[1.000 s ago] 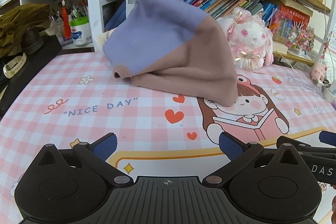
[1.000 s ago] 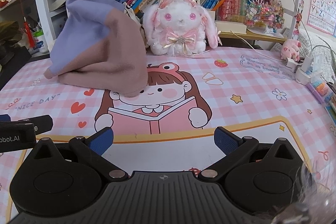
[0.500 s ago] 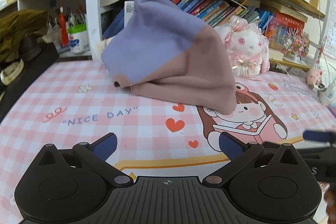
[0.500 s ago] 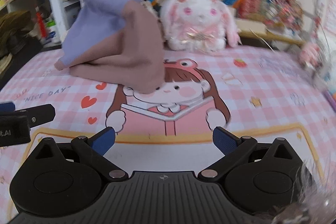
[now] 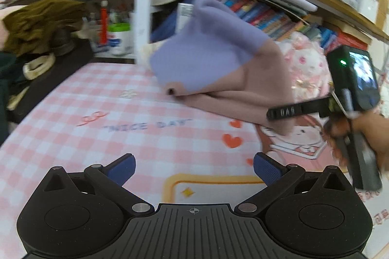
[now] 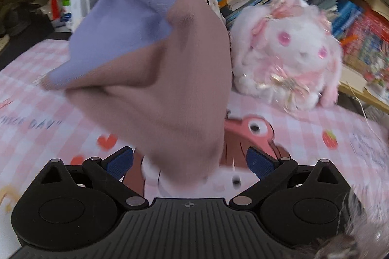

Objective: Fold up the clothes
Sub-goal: 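Grasp the mauve sweater edge with the right gripper and lift it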

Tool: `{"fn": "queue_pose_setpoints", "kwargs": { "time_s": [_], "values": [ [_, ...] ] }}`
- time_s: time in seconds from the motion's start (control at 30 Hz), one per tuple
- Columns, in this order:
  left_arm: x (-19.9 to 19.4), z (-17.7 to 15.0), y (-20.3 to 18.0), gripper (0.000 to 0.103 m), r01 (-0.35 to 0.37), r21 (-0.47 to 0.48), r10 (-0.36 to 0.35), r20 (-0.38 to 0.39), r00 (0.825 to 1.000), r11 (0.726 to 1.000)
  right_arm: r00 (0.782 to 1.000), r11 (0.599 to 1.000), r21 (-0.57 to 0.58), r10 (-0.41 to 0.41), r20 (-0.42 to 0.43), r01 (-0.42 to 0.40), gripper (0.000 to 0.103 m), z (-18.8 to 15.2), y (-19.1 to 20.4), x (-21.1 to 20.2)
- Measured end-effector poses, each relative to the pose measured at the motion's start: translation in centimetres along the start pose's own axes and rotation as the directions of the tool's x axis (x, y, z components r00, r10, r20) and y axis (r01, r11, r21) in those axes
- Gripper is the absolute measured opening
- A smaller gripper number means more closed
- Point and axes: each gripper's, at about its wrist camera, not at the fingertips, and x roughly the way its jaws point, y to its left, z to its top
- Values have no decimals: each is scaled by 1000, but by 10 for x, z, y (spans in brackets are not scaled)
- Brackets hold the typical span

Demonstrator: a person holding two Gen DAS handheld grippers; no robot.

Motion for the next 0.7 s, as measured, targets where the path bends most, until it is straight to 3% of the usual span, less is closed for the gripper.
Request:
{"fn": "queue_pose_setpoints", "kwargs": {
  "time_s": [0.07,0.13,0.3,0.37,0.43,0.57,0.7],
  "values": [
    [-4,-3,9,103,-29,-21,29,11,1000,999,1000,1000,0,-2,-12,2,98,11,1,17],
    [-8,-6,19,103,-53,-56,54,23,998,997,999,1000,9,8,-34,-8,86,18,1,31],
    [-12,-11,35,103,-95,-107,98,20,995,990,996,996,68,56,-71,-51,44,31,1,43],
    [-13,-11,39,103,-103,-117,107,26,994,988,993,994,64,93,-70,-88,19,34,3,32],
    [-15,-10,42,103,-110,-119,115,38,993,987,983,981,100,171,-69,-164,15,38,3,15],
    [-19,-5,50,103,-139,-92,147,81,986,986,920,905,182,392,1,-385,11,45,6,-45],
    [-29,0,63,103,-156,-121,173,149,974,980,806,790,162,587,76,-591,10,48,25,-118]
  ]
}}
